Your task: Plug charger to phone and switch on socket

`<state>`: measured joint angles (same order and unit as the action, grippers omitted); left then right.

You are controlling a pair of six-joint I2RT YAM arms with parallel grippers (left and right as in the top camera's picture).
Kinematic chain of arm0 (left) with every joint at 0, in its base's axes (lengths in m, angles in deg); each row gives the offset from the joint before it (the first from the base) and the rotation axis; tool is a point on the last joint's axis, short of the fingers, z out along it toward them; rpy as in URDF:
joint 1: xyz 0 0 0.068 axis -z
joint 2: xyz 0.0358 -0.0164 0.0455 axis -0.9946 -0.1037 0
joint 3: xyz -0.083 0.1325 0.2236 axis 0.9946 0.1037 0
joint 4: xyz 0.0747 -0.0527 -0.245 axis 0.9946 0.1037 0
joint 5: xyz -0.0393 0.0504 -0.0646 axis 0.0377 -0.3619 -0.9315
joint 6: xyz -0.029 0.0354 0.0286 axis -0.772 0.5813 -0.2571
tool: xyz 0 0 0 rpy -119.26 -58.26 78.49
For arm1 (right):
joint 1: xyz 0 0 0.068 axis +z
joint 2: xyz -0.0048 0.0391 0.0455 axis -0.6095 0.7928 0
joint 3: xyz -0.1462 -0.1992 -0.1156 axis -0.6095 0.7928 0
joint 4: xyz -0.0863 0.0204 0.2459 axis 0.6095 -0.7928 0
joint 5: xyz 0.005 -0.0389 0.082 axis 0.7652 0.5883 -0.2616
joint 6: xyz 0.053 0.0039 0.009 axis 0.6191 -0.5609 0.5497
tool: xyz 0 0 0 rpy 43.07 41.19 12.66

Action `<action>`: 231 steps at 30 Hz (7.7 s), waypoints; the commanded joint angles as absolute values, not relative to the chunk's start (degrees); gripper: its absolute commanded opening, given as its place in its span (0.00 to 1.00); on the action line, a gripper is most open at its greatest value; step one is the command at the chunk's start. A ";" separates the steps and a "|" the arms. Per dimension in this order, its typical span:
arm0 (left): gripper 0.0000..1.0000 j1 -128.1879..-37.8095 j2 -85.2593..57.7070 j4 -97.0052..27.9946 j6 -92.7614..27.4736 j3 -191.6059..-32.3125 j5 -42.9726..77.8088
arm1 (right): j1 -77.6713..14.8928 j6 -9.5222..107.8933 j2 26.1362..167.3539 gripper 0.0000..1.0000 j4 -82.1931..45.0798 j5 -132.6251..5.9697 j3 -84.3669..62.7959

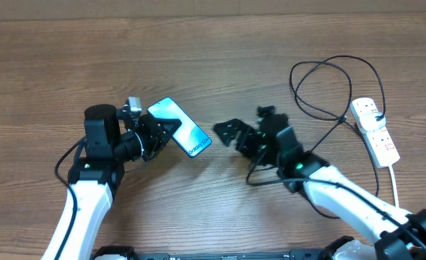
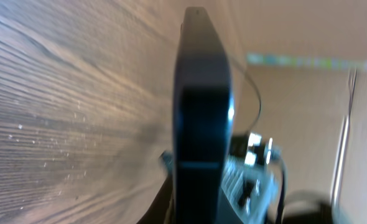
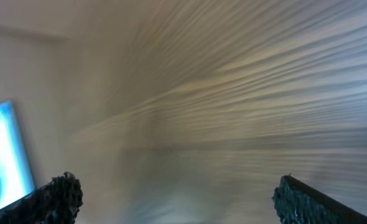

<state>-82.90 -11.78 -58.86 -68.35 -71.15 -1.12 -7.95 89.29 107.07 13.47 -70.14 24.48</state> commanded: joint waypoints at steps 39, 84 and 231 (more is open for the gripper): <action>0.04 -84.04 -20.61 -64.79 -54.27 -71.76 -20.22 | -32.08 77.45 125.50 0.35 -13.56 -37.88 14.38; 0.04 -84.04 -20.61 -64.26 -55.36 -71.76 -20.59 | -31.16 72.49 127.38 0.84 -20.97 -39.06 10.51; 0.04 -82.27 -47.56 -112.41 -75.76 -85.36 -45.55 | -18.26 24.75 106.09 0.04 -26.70 -125.63 9.49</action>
